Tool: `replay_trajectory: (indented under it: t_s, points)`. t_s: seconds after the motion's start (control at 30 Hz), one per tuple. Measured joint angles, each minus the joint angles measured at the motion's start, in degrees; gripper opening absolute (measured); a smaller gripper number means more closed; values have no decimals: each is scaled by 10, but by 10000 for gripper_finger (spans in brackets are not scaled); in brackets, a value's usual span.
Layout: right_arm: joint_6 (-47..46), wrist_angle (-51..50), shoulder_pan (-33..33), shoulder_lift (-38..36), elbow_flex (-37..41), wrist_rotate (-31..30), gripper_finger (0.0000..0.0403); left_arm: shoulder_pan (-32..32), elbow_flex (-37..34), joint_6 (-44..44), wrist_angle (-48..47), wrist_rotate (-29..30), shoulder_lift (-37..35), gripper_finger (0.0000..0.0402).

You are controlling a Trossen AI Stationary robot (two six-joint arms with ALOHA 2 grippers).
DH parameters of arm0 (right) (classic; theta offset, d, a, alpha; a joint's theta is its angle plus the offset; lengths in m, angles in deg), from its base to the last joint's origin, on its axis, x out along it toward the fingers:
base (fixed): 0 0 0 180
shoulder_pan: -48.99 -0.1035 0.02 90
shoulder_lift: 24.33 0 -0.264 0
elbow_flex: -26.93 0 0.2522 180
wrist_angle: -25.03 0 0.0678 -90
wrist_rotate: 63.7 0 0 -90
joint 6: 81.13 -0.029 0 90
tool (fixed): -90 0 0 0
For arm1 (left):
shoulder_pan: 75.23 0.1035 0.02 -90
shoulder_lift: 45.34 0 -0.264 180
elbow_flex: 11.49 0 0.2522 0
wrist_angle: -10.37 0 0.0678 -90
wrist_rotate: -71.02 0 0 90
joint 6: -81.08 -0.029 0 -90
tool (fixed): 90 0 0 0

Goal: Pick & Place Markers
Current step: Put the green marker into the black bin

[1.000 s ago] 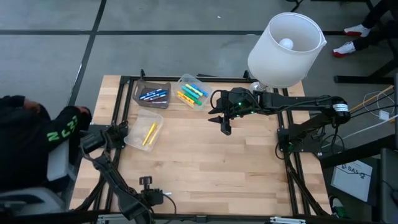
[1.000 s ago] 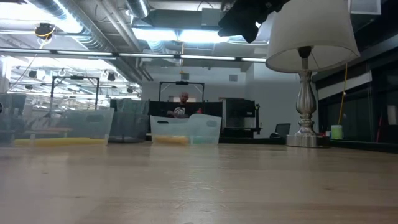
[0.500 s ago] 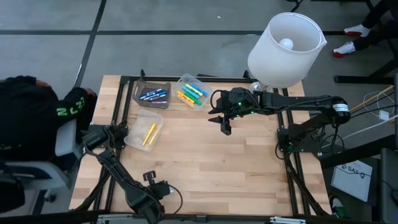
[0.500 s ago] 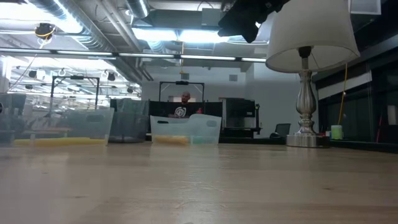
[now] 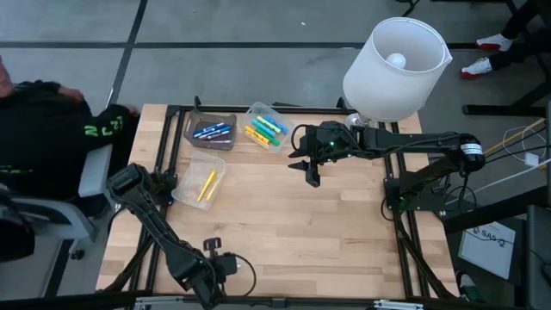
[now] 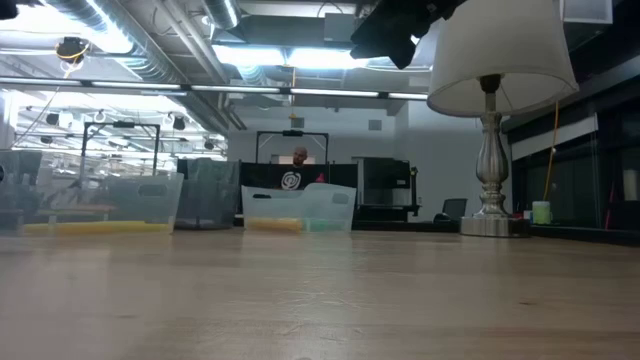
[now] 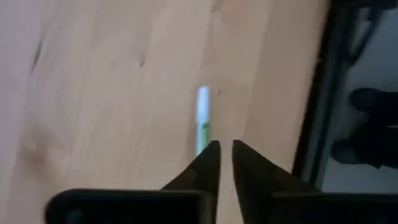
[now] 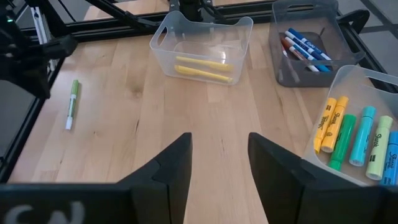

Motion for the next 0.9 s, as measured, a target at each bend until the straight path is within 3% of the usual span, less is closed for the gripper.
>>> replay_trajectory:
  t_s: [0.13,0.47,0.9]
  points:
    - [0,0,0,0,0,0,156,3,0,-46,19,1,5,83]
    - [0,0,0,0,0,0,156,23,-4,-38,5,-10,12,205]
    - [0,0,0,0,0,0,156,24,-26,-27,20,-50,77,192]
